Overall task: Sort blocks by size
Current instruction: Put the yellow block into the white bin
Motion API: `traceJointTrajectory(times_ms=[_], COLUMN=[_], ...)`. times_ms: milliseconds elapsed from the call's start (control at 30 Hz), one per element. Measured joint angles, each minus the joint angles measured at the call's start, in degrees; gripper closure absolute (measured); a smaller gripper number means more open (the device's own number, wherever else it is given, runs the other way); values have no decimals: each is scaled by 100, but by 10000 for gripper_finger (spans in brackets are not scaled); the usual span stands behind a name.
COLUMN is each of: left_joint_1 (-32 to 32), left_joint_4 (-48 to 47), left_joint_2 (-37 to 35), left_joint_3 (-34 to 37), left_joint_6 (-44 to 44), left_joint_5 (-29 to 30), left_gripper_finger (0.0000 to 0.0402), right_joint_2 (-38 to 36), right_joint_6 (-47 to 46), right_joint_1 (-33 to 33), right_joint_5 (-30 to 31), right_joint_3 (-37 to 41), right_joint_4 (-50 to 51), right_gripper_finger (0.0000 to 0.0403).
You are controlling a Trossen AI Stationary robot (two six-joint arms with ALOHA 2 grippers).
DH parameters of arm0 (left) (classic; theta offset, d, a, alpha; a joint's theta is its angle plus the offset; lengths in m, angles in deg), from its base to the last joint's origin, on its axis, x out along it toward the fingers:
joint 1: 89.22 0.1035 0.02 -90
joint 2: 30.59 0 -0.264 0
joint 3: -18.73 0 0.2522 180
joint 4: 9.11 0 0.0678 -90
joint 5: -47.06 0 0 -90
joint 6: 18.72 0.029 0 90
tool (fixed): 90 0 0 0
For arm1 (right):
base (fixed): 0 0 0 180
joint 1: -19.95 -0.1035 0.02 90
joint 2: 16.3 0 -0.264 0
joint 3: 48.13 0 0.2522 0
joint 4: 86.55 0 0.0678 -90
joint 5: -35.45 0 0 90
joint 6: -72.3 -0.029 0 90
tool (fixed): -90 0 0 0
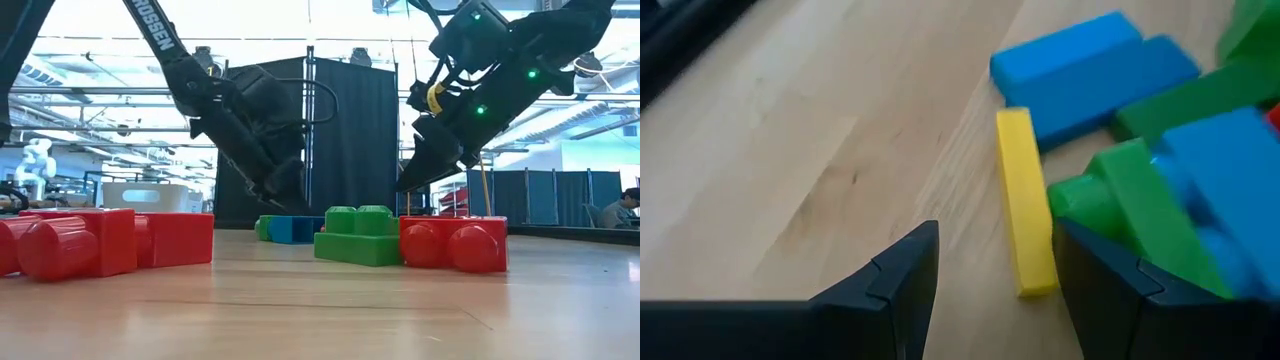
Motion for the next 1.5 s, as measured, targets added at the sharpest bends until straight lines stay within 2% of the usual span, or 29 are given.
traceJointTrajectory(times_ms=[233,1200,1367,1500], left_joint_1=[0,-6,95,155], left_joint_4=[179,177,17,30], left_joint_2=[219,220,220,250], left_joint_3=[-24,-240,-240,-241], left_joint_6=[-9,61,161,-5], left_joint_5=[5,32,453,181], left_gripper_finger=[214,214,214,214], right_joint_2=[0,2,2,2], right_joint_6=[-4,-67,-67,-109], right_joint_1=[0,-76,-76,-106], right_joint_5=[0,-20,-20,-20], right_joint_3=[0,0,0,0], right_joint_4=[-2,139,137,137], right_gripper_finger=[227,227,227,227])
